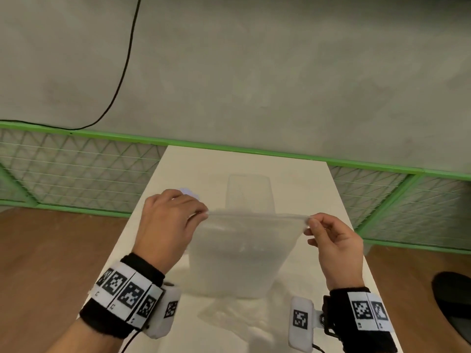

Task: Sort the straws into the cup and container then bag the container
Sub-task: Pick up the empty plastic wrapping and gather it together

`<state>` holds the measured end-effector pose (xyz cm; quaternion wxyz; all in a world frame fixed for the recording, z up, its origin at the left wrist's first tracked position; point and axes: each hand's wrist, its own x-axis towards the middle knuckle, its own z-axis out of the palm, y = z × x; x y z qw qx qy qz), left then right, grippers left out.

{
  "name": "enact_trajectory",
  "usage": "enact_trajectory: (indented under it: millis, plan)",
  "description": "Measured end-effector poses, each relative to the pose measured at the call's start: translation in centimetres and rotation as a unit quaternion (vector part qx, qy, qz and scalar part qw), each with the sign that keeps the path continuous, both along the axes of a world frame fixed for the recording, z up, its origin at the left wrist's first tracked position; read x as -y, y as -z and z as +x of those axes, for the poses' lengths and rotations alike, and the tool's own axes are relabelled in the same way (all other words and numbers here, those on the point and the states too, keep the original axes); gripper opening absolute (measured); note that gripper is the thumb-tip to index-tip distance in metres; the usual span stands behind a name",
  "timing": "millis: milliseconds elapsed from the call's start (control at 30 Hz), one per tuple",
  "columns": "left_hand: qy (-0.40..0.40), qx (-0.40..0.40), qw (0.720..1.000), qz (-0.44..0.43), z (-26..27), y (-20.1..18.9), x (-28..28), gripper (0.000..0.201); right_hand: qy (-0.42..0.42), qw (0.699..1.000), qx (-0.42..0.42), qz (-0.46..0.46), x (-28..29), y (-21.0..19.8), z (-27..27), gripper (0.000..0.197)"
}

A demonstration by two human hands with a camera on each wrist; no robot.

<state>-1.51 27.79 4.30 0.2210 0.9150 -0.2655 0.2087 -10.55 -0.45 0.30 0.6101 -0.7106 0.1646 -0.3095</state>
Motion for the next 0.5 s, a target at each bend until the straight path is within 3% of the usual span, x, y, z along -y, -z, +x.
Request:
enact_trajectory:
  millis: [233, 333, 433, 500]
  plan:
    - [-0.035, -0.020, 0.999, 0.000, 0.5, 0.0, -3.8, 0.022, -0.008, 1.000, 0.000, -0.018, 0.1, 0.0, 0.5, 0.027]
    - [-0.014, -0.048, 0.999, -0.018, 0.5, 0.2, -3.8, 0.025, -0.019, 1.000, 0.010, -0.001, -0.1, -0.1, 0.5, 0.034]
    - [0.050, -0.134, 0.989, -0.035, 0.0, 0.4, -2.7, 0.033, -0.054, 0.997, 0.014, 0.045, -0.7, -0.8, 0.4, 0.015]
    - [0.077, -0.185, 0.980, -0.002, -0.3, 1.1, -1.5, 0.045, -0.081, 0.996, 0.004, 0.022, -1.4, -1.2, 0.3, 0.009]
